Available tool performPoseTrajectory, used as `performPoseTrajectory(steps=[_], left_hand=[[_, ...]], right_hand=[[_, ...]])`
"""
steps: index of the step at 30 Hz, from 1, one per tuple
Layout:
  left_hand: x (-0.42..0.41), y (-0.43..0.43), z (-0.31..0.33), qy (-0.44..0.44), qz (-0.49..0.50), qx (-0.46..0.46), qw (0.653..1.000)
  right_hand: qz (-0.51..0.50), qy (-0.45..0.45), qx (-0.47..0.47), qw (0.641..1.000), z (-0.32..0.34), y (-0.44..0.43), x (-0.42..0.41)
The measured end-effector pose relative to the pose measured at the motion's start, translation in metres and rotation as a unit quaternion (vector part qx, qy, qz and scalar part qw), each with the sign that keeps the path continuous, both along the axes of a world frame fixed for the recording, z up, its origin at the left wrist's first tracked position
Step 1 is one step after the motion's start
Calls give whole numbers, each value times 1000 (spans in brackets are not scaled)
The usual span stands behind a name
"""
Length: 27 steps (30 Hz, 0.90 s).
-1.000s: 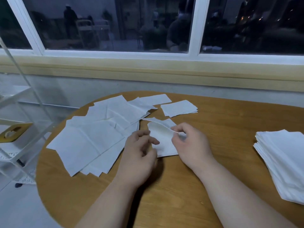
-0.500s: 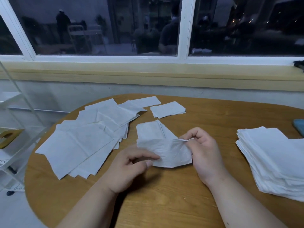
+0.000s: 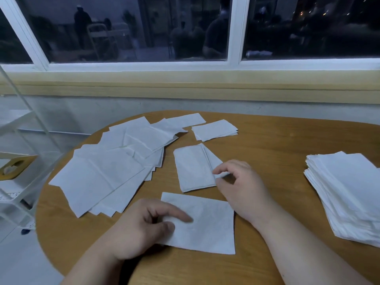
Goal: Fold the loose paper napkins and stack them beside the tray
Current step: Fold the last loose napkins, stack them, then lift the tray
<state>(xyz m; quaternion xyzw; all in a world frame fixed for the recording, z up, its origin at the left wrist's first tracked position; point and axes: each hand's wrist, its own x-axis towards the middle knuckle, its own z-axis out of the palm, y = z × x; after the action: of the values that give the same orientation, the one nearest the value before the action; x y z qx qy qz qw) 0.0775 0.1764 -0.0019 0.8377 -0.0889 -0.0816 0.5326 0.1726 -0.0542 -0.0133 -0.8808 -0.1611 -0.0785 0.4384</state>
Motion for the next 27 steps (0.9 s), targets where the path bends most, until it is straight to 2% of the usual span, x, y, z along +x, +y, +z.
performPoseTrajectory(steps=[2, 4, 8, 14, 18, 22, 27], left_hand=[[1, -1, -3, 8, -10, -6, 1000], [2, -2, -8, 8, -13, -12, 1000], [2, -3, -8, 6, -6, -20, 1000], [1, -6, -4, -13, -3, -25, 1000], [0, -6, -5, -13, 0, -24, 1000], [1, -7, -4, -20, -5, -10, 1000], [2, -6, -5, -20, -6, -5, 1000]], right_hand=[[47, -37, -75, 995, -5, 7, 2], [74, -32, -132, 988, -5, 12, 2], [83, -26, -192, 978, -7, 14, 5], [61, -39, -188, 979, -11, 15, 9], [4, -42, -139, 989, -14, 14, 9], [-111, -38, -181, 976, -11, 13, 7], [-121, -15, -219, 968, -9, 20, 5]])
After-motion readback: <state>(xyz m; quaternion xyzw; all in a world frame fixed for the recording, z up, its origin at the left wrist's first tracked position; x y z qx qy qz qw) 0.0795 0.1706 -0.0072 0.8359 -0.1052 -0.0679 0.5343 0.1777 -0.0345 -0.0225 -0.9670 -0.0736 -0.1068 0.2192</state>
